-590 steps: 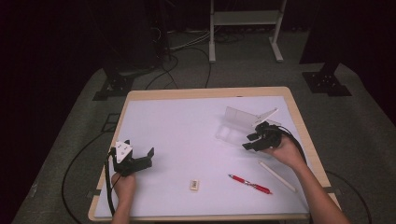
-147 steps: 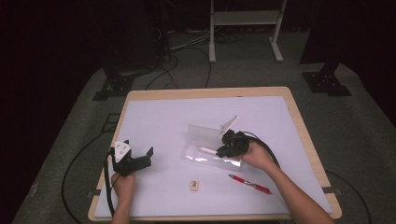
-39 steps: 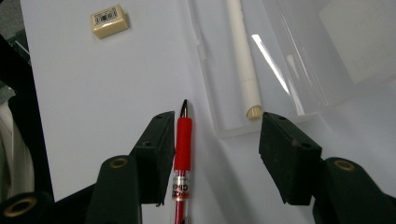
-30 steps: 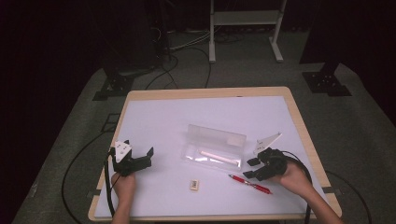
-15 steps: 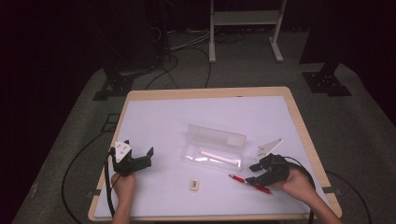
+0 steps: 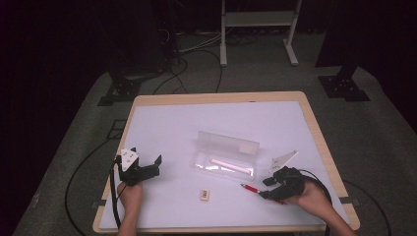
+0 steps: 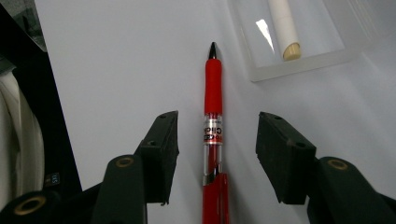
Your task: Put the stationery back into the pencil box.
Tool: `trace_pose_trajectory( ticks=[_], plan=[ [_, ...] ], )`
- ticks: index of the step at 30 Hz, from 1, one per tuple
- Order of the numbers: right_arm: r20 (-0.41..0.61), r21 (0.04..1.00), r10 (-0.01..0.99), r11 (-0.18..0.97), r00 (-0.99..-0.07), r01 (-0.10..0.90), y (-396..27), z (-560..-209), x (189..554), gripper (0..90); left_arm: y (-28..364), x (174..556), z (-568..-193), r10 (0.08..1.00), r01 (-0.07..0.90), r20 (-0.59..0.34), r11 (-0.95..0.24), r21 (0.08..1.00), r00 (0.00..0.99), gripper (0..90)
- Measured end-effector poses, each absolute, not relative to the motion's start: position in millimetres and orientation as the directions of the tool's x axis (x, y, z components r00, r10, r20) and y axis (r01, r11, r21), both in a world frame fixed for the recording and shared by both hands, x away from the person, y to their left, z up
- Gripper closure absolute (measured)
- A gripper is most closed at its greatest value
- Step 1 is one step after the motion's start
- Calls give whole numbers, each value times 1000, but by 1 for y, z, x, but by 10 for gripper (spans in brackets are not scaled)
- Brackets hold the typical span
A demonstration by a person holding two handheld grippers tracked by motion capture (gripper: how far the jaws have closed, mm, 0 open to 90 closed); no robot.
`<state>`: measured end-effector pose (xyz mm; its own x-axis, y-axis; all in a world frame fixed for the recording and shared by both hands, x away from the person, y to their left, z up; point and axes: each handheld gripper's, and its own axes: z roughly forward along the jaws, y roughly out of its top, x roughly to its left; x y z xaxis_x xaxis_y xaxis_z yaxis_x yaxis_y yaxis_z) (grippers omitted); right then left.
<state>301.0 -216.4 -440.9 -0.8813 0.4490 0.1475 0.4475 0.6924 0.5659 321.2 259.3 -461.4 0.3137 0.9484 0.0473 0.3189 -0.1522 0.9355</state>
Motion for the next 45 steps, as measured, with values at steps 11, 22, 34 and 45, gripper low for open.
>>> trace_pose_trajectory(
  ticks=[11, 22, 34, 45],
  plan=[
    [152, 555, 444, 701, -883, 448, -213, -448, 301, 513, 259, 321, -461, 948, 319, 47, -152, 936, 315, 0],
    [153, 544, 438, 711, -886, 446, -210, -454, 301, 626, 259, 321, -461, 948, 319, 46, -151, 936, 314, 0],
    [127, 537, 442, 722, -888, 436, -208, -456, 301, 733, 260, 321, -461, 948, 318, 45, -150, 936, 314, 0],
    [111, 538, 444, 726, -889, 429, -208, -456, 300, 779, 260, 321, -461, 948, 318, 45, -149, 936, 314, 0]
  ],
)
